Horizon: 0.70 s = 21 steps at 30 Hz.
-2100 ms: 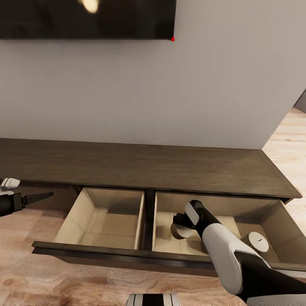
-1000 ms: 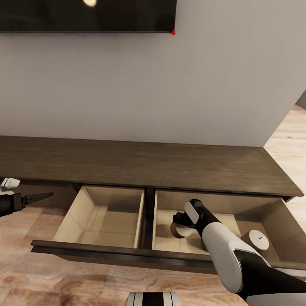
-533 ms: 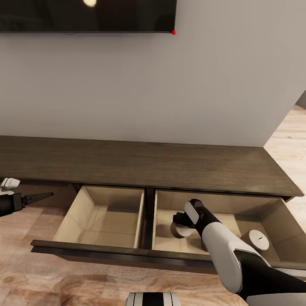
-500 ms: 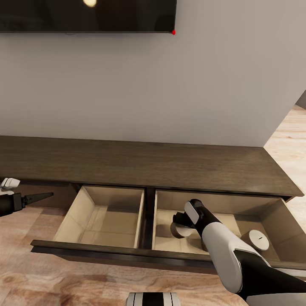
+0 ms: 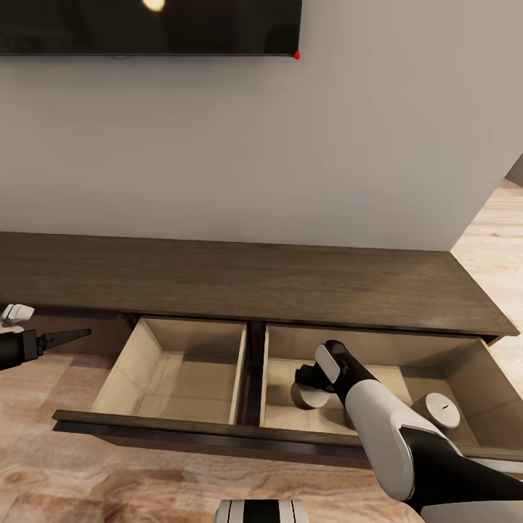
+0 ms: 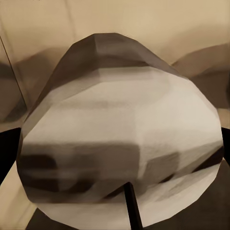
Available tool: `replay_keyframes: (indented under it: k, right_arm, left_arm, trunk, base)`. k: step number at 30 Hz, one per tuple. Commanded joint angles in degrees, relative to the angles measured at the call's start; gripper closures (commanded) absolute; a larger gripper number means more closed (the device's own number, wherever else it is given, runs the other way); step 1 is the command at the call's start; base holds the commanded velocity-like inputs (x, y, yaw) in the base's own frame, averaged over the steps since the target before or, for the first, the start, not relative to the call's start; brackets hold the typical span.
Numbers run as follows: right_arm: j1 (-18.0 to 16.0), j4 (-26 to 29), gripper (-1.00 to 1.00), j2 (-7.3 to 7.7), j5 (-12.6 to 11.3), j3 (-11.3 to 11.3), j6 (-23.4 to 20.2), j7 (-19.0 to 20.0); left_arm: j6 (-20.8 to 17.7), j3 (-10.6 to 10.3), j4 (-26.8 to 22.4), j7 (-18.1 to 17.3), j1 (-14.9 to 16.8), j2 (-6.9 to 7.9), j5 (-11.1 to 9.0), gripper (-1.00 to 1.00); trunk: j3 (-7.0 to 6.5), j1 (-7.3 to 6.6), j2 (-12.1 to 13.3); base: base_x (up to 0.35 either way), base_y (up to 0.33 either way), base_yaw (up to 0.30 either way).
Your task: Place each of the two pumpkins and all three candles from the living room inside a cabinet in the living room (use any cabinet), then make sure every cabinet is closed, and position the cauldron so it is next to a table in the living room.
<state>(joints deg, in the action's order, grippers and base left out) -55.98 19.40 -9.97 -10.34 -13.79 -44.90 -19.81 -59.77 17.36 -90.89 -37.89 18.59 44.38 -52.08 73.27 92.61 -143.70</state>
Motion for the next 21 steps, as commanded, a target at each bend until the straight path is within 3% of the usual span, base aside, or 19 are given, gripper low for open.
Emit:
replay_keyframes:
  k: [1, 21]
  right_arm:
    - [0.0, 0.1, -1.0, -0.03, -0.6, -0.1, -0.2, -0.5]
    - [-0.6, 0.0, -1.0, -0.03, -0.6, 0.1, -0.4, 0.1]
  left_arm:
    - [-0.2, 0.0, 0.0, -0.3, 0.0, 0.0, 0.2, -1.0]
    - [-0.2, 0.0, 0.0, -0.3, 0.0, 0.0, 0.2, -1.0]
  trunk:
    - [0.04, -0.01, 0.0]
    - [0.04, -0.01, 0.0]
  base:
    - [0.0, 0.0, 0.0]
    - [0.0, 0.0, 0.0]
